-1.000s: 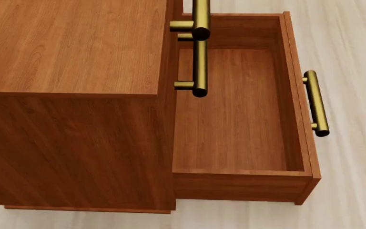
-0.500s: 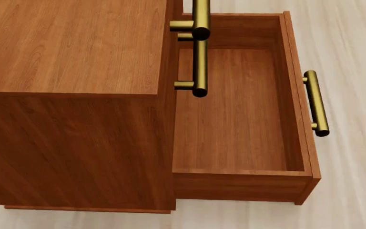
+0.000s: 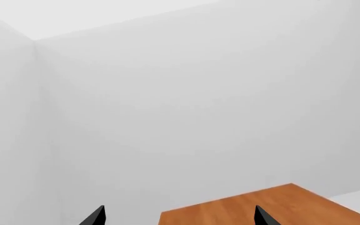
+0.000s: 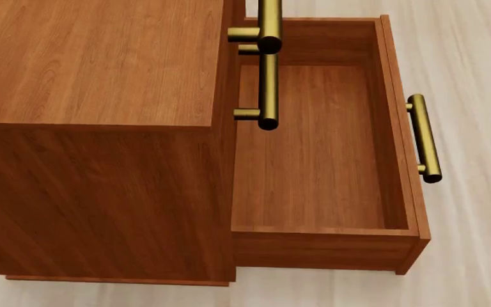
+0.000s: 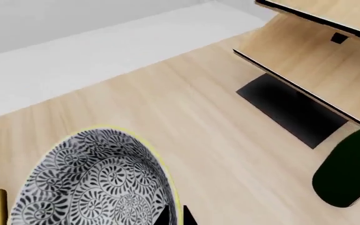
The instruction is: Put the bowl in the bottom drawer of the cabinet.
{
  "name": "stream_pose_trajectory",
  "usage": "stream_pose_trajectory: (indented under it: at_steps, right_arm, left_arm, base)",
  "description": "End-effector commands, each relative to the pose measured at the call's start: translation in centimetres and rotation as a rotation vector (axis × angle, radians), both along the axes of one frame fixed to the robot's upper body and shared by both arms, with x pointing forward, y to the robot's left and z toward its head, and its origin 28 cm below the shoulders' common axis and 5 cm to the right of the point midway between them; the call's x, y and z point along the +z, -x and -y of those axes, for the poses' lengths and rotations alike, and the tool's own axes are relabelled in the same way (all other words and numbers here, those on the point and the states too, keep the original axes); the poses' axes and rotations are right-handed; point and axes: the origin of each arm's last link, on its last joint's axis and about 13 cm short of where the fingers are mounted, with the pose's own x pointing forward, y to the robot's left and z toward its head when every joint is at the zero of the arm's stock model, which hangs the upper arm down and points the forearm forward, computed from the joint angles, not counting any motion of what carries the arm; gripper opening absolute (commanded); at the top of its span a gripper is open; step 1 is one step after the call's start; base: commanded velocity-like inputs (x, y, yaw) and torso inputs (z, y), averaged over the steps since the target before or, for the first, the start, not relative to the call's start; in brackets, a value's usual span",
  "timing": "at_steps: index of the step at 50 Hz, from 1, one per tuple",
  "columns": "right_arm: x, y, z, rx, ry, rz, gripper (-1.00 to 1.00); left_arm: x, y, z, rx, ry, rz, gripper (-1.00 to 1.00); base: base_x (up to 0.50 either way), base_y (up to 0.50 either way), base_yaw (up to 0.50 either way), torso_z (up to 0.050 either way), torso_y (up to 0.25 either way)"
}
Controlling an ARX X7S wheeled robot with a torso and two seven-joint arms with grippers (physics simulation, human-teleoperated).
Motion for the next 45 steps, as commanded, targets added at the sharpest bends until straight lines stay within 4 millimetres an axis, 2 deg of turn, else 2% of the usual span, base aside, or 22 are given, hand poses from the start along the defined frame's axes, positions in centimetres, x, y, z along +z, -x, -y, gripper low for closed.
stream_pose_trajectory:
  at_steps: [1, 23, 45]
  right_arm:
    - [2.2, 0.1, -0.6, 0.011, 0.038, 0.044, -1.00]
    - [5.4, 1.2, -1.2, 0.020, 0.108, 0.087, -1.00]
    - [7.3, 0.2, -2.3, 0.061, 0.134, 0.117, -1.00]
  left_arm:
    - [0.2, 0.2, 0.0, -0.001, 0.001, 0.004, 1.00]
    - [0.2, 0.3, 0.0, -0.003, 0.004, 0.007, 1.00]
    - [0.3, 0.4, 0.0, -0.005, 0.006, 0.010, 1.00]
  base:
    - [0.00, 0.00, 0.00, 0.000, 0.000]
    - [0.00, 0.00, 0.00, 0.000, 0.000]
    - [0.00, 0.00, 0.00, 0.000, 0.000]
